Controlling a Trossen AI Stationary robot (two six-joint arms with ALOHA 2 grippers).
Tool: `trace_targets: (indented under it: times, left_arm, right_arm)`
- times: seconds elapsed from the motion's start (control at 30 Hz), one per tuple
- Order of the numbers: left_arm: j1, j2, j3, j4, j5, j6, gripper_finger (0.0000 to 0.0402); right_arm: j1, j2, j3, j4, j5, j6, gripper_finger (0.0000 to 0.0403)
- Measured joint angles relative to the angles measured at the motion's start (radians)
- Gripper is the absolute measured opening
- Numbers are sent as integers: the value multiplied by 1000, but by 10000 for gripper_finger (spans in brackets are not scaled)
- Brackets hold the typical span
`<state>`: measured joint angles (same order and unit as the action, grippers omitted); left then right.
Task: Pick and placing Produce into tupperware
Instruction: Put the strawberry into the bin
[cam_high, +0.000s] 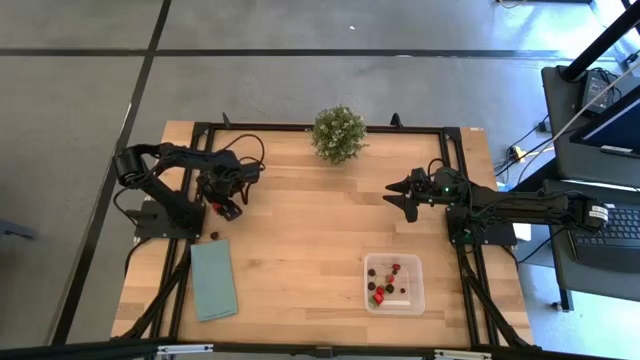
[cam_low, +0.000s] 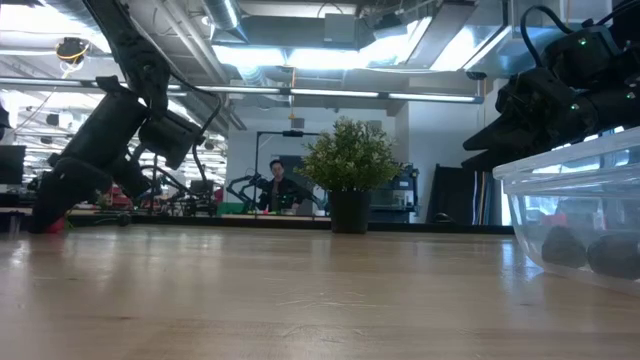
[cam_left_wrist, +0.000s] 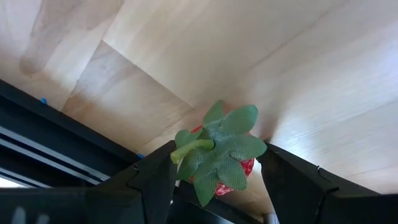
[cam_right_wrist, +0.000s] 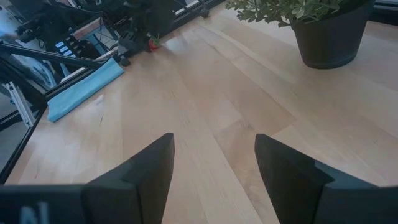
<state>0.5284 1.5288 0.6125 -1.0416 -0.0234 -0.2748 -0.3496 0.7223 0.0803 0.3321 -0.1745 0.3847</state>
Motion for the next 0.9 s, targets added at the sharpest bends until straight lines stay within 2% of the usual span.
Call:
trace_targets:
  times: [0.27,0.4,0.67,0.9]
  left_arm:
    - [8,0,0,5,4,16,216]
    - [8,0,0,11,14,16,193]
    - [8,0,2,16,26,16,120]
    - [7,0,3,19,48,29,114]
  right_arm:
    - [0,0,0,0,0,-11,226]
    - [0,0,0,0,0,-25,226]
    - [0,0,0,0,0,-26,226]
    - [0,0,0,0,0,-25,226]
